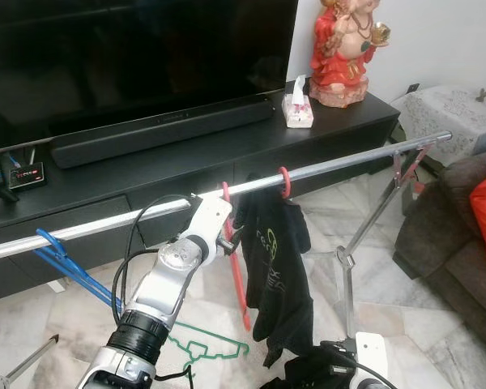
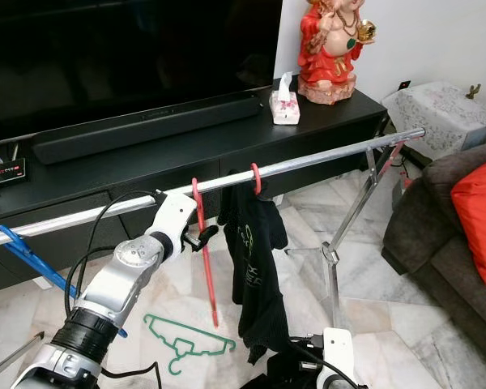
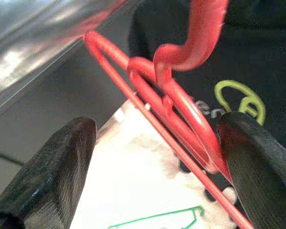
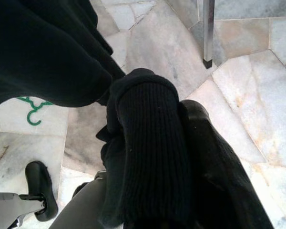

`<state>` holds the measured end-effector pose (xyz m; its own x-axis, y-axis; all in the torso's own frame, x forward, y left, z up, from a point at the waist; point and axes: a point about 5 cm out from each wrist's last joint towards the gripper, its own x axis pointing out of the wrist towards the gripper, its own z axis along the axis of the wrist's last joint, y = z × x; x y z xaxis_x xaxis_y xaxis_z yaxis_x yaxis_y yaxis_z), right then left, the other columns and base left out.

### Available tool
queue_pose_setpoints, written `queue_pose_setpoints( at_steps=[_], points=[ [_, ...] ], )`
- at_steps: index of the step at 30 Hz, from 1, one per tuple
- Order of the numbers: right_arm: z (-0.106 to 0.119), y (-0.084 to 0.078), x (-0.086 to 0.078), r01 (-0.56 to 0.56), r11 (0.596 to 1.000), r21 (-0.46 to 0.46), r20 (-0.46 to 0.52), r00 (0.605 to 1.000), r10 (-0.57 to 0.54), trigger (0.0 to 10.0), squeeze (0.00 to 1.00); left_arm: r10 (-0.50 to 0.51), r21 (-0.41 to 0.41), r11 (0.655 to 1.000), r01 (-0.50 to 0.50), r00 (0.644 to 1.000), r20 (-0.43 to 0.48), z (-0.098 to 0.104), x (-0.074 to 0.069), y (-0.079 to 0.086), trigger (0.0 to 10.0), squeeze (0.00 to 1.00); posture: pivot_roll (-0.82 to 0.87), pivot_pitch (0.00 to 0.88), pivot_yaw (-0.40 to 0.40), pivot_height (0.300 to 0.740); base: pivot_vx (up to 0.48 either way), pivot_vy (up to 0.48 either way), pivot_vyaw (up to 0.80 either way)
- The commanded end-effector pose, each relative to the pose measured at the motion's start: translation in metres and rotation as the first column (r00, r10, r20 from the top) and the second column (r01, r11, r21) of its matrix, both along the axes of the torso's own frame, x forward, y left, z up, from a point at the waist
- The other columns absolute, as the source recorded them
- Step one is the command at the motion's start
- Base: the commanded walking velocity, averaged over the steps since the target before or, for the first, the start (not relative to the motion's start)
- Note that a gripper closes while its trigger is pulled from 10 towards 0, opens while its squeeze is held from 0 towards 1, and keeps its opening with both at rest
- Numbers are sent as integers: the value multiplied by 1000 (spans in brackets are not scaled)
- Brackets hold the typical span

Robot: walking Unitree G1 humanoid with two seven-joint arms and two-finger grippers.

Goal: Hang hanger

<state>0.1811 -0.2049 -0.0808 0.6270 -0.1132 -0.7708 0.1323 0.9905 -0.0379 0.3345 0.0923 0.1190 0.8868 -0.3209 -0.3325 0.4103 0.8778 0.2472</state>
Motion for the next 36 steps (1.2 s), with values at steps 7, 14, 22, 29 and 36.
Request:
queue_pose_setpoints(
  at_steps=[7,14,22,29,36],
  points=[
    [1,-2,2,7,1000,5,4,1000,-7,10000,0,6,7,1000,-6,1000,-3,-1,8,-9,10000,0,-57,30,-70,740,0,0,0],
    [1,-2,2,12,1000,7,4,1000,-12,10000,0,42,3,999,-42,999,22,4,16,-17,10000,0,-62,28,-67,740,0,0,0],
    [1,-1,1,14,1000,10,4,1000,-14,10000,0,28,8,1000,-28,999,26,3,18,-23,0,0,-66,28,-63,740,0,0,0],
    [1,-1,1,15,1000,10,3,1000,-15,10000,0,12,30,999,-13,1000,15,-1,17,-21,0,0,-62,31,-64,740,0,0,0],
    [1,-1,2,15,1000,10,4,1000,-15,10000,0,7,58,998,-8,1000,10,-3,16,-19,0,0,-62,33,-66,740,0,0,0]
  ],
)
